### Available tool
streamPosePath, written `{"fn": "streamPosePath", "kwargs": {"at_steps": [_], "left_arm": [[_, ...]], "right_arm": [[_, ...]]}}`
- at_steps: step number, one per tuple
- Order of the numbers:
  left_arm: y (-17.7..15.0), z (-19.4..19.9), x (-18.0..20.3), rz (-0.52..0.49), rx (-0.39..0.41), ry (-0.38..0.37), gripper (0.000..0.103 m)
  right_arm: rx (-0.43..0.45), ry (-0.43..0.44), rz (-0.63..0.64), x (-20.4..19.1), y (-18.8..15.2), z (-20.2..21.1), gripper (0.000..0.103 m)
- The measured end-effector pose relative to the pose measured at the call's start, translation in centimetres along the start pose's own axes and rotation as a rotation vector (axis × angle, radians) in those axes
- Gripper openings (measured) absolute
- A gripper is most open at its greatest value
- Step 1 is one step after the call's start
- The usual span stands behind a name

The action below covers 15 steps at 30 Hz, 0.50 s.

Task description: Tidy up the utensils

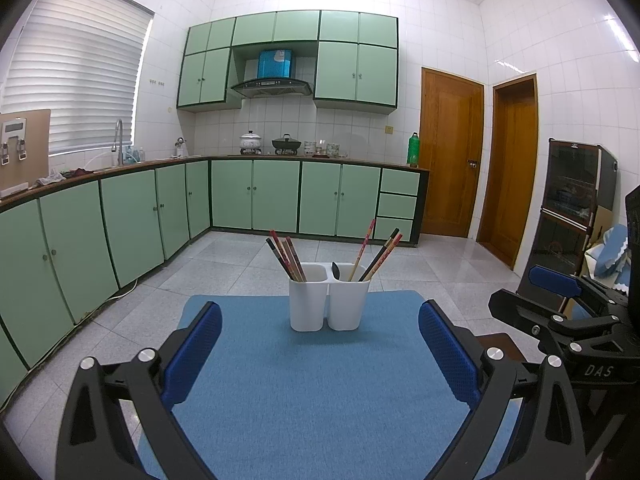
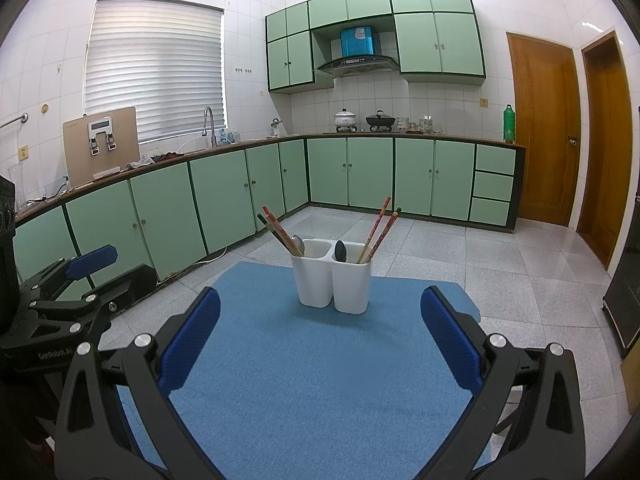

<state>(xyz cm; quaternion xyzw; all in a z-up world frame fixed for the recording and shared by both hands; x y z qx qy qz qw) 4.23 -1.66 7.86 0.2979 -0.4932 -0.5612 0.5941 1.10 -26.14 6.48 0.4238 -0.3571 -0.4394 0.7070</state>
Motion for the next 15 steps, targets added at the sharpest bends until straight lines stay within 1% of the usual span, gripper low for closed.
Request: {"fn": "streamPosePath", "kwargs": {"at_steps": [15], "left_arm": [[-0.01, 0.12, -0.23, 0.0, 0.0, 0.001, 0.097]], "right_arm": [[-0.001, 0.001, 0.001, -0.06, 0.01, -0.08, 0.097]]}}
Point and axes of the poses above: each gripper's, at about its wrist camera, not at the fingertips, and z roughly against the way its jaws point, x to its right, y to its top, the point moved 3 cm from there along -z, roughly the way its jaws point, and after that the axes turned 12 degrees about z, right-handed, at the moved point
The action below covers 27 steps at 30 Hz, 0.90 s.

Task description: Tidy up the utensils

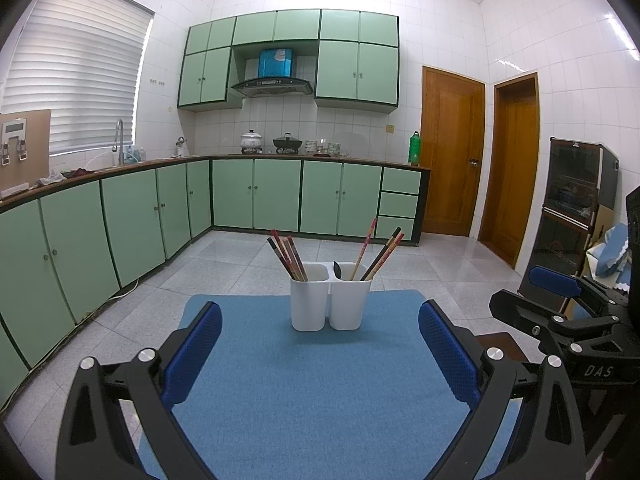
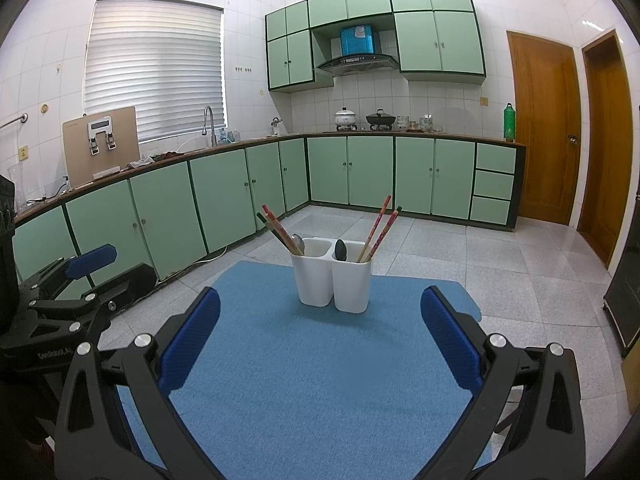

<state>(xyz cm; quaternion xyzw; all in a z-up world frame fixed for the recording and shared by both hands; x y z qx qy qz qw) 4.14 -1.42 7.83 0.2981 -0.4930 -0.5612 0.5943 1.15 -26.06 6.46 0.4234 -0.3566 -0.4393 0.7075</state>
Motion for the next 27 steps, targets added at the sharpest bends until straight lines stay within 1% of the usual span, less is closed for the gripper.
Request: {"fn": "streamPosePath", "kwargs": {"at_steps": [27], "left_arm": [[-0.48, -0.26, -0.26, 0.008, -0.012, -0.001, 0.097]], "right_arm": [[-0.015, 0.0, -0.004, -0.42, -0.85, -0.67, 0.097]]}}
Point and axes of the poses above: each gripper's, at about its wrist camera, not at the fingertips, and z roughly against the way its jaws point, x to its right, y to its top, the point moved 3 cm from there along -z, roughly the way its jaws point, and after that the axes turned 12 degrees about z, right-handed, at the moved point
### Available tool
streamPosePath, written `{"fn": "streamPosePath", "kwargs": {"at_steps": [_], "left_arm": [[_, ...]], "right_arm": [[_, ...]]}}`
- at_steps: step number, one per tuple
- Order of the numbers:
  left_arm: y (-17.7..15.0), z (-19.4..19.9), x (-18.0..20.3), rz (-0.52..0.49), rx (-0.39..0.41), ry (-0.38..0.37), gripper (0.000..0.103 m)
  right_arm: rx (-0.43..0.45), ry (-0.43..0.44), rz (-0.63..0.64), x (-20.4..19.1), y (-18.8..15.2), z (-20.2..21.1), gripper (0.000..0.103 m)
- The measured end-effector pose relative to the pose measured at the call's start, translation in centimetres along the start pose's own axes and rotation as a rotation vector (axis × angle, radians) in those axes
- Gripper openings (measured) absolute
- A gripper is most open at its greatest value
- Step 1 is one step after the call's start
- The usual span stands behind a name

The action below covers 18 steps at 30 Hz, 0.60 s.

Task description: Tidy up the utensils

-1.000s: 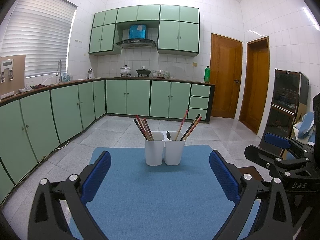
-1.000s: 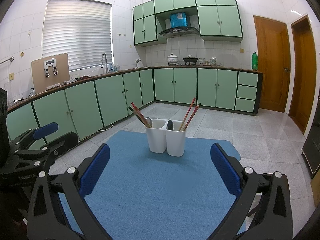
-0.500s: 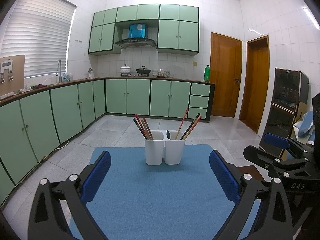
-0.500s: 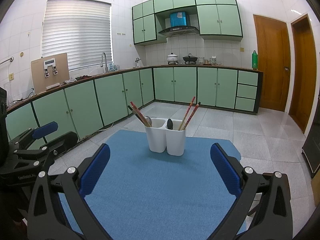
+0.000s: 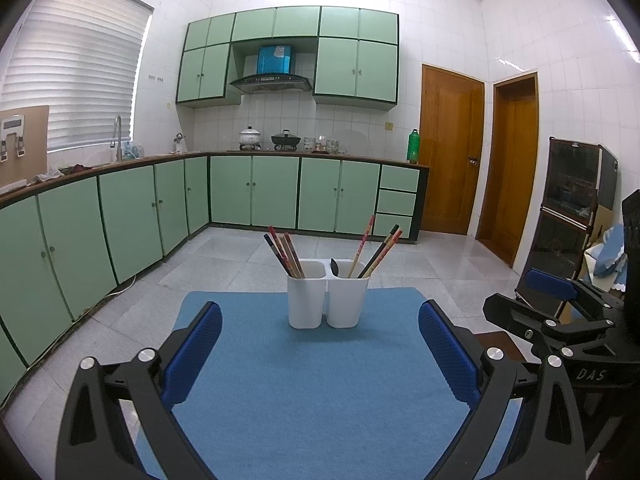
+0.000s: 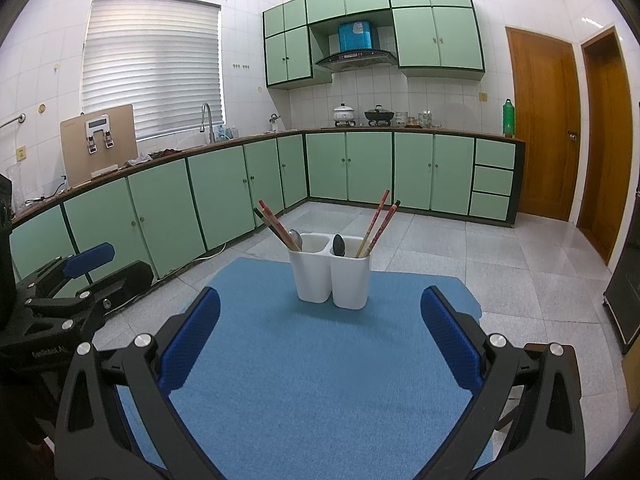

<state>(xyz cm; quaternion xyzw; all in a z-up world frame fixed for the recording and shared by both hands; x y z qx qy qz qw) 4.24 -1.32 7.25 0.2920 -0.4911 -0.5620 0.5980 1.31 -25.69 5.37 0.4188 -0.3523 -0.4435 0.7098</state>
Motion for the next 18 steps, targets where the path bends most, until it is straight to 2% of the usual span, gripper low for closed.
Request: {"fn": "streamPosePath", "kwargs": {"at_steps": [18], "left_arm": [[0.25, 0.03, -0.15, 0.004, -0.004, 0.011, 0.097]], "right_arm": [[-0.01, 0.0, -0.004, 0.49, -0.29, -0.59, 0.097]]}}
Point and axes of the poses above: each gripper's, at about its wrist camera, not at the fingertips, and z roughly against the way its jaws point, x to its right, y to its top, the point moved 3 cm from there along -z, roughly the way its jaws point, and after that the axes turned 12 degrees about z, right-handed, at the moved point
